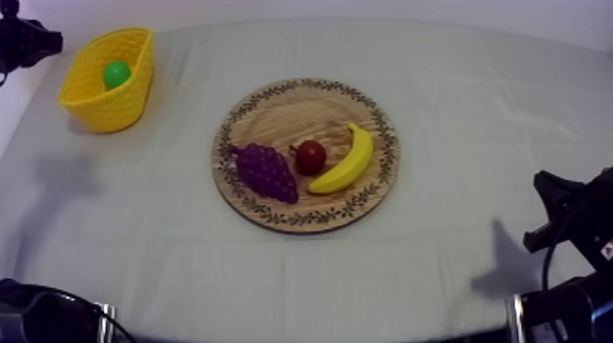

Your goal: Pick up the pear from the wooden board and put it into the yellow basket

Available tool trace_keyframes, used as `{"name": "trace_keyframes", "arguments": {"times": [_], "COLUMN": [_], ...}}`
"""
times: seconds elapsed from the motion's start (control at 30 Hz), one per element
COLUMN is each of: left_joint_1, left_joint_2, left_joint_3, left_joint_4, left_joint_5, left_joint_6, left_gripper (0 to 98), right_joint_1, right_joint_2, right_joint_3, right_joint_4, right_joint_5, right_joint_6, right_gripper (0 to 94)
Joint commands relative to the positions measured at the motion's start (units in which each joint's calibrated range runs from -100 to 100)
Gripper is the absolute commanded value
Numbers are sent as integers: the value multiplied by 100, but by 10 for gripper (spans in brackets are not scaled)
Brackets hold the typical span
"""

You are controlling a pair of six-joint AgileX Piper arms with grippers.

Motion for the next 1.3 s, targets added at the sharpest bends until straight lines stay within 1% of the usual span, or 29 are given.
{"name": "trace_keyframes", "arguments": {"times": [0.0, 0.13, 0.3, 0.43, 0.63, 0.73, 0.87, 1.0, 1.23, 1.27], "left_joint_1": [0, -34, -149, -228, -300, -311, -349, -366, -353, -352], "left_joint_2": [-901, -1802, -2956, -3831, -4915, -5347, -5863, -6203, -6456, -6464], "left_joint_3": [847, 1727, 2948, 3915, 5150, 5589, 6119, 6336, 6376, 6378], "left_joint_4": [1, 0, 18, 27, -26, -111, -179, -250, -279, -279], "left_joint_5": [-200, -620, -1315, -1833, -2350, -2444, -2533, -2399, -2103, -2086], "left_joint_6": [2, 71, 194, 252, 396, 527, 679, 778, 1048, 1034], "left_gripper": [101, 59, 15, 4, 0, 0, 0, 0, 6, 5], "right_joint_1": [2, 2, 2, 2, 2, 2, 2, 2, 2, 2], "right_joint_2": [-4, -4, -4, -4, -4, -4, -4, -4, -4, -4], "right_joint_3": [-5, -5, -5, -5, -5, -5, -5, -5, -5, -5], "right_joint_4": [-1, -1, -1, -1, -1, -1, -1, -1, -1, -1], "right_joint_5": [2, 2, 2, 2, 2, 2, 2, 2, 2, 2], "right_joint_6": [9, 9, 9, 9, 9, 7, 8, 9, 9, 9], "right_gripper": [4, 4, 4, 4, 4, 4, 4, 4, 4, 4]}}
